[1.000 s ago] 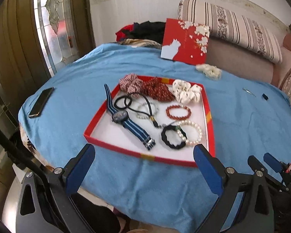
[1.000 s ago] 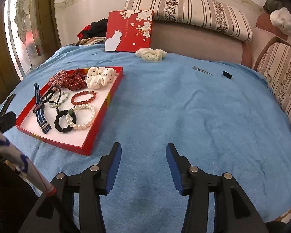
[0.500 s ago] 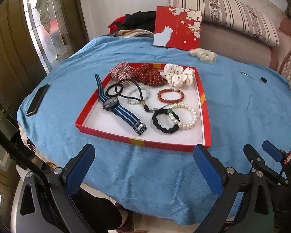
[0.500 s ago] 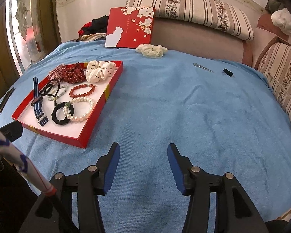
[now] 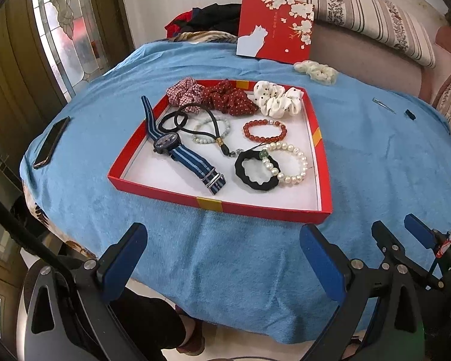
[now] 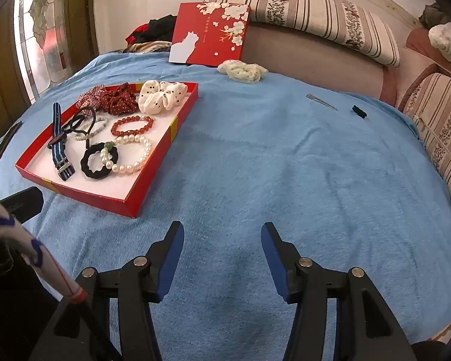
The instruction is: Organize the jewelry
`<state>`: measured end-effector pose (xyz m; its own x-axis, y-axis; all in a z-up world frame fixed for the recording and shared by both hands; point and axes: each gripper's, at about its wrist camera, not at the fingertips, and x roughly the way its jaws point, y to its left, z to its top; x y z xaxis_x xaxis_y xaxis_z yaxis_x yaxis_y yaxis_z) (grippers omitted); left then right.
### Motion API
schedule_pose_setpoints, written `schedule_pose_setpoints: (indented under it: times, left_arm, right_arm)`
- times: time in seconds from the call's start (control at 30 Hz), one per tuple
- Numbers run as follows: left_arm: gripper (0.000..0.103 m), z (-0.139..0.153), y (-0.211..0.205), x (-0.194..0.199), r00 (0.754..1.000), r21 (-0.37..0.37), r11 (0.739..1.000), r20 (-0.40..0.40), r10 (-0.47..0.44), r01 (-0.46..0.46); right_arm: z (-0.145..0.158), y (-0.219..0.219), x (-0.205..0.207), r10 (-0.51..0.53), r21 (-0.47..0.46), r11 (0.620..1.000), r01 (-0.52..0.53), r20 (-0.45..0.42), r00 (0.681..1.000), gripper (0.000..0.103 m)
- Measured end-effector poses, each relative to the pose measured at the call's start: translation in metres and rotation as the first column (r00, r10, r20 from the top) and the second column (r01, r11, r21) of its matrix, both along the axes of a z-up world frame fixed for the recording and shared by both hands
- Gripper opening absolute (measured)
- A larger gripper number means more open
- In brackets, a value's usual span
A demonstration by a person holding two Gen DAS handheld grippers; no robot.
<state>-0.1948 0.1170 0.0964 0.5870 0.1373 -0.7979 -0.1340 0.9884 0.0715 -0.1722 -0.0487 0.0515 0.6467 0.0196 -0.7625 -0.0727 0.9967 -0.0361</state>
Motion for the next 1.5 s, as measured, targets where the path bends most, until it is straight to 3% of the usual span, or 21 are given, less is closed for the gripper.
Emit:
schedule_pose_setpoints:
  times: [1.5]
  left_arm:
    - [0.101, -0.028, 0.022, 0.015, 0.996, -0.056, 0.997, -0.081, 0.042, -0.047]
  right_arm:
    - [-0.009, 0.010, 0.002, 0.023, -0.037, 0.999, -0.024, -0.017, 1.000, 0.062]
